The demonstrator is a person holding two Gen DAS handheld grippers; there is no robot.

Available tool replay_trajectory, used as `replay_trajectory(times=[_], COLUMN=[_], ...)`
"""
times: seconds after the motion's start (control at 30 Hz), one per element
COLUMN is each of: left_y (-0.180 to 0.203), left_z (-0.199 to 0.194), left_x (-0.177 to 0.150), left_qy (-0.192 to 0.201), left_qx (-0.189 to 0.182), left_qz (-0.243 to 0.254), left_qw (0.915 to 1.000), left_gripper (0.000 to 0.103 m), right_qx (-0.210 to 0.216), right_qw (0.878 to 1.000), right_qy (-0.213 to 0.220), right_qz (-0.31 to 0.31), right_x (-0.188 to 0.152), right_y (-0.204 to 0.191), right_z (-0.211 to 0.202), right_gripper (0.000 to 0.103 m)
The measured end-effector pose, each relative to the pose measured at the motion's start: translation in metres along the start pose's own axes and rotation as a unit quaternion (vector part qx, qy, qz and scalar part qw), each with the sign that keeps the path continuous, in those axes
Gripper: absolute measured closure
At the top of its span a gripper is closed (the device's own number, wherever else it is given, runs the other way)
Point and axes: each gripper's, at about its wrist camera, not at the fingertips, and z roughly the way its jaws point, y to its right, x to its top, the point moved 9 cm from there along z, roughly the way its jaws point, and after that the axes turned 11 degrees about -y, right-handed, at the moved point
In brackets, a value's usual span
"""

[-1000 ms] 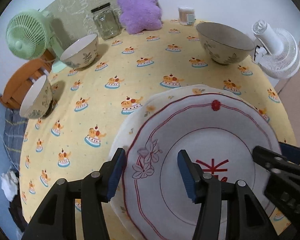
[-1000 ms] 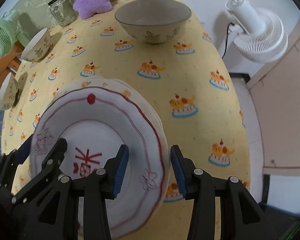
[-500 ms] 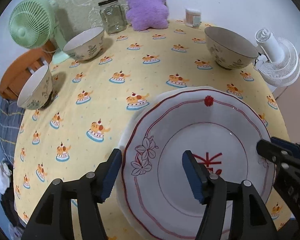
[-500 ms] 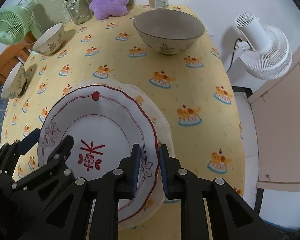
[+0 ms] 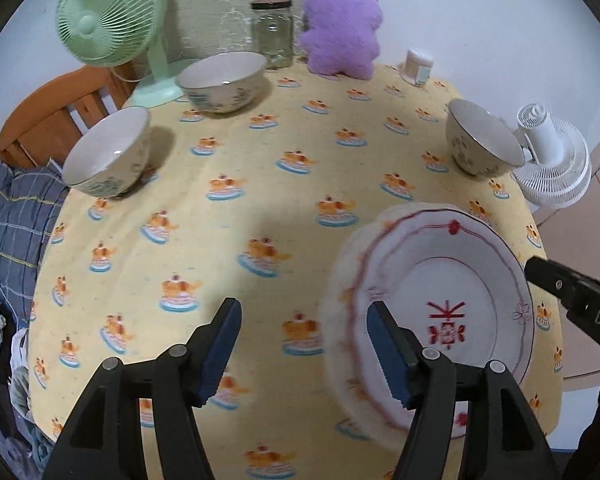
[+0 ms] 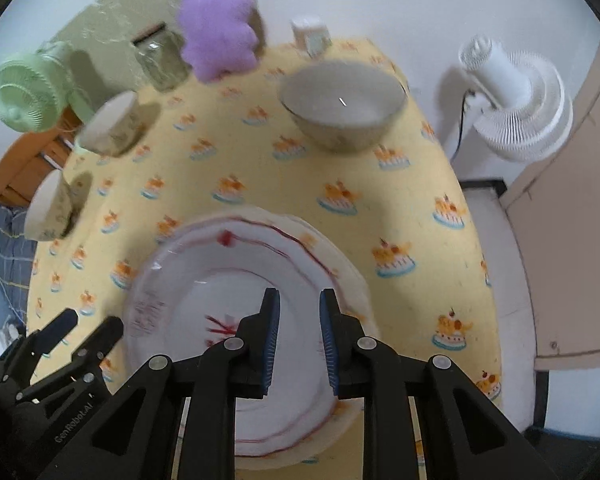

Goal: Organize plates and bowls
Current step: 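Move both tools to the large grey-rimmed bowl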

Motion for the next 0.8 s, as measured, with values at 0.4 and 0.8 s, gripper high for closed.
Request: replay_trajectory(times=[0.4, 0.8], left_y=[-0.093, -0.187], left_z=[-0.032, -0.047], left_x=[0.014, 0.056], left_qy=[0.014, 0.055], left_qx=[0.0, 0.009], left_qz=[0.032, 0.026], left_qw=[0.9994, 0.9981], left_gripper=[0.035, 0.031], right_qx=[0.008, 0.015], right_qw=[1.0, 0.998], right_qy=[0.017, 0.049], right_qz=[0.003, -0.024], right_x=[0.001, 0.023], right_y=[-0.129, -0.251], right_z=[-0.016, -0.02], right_gripper=[0.077, 0.039])
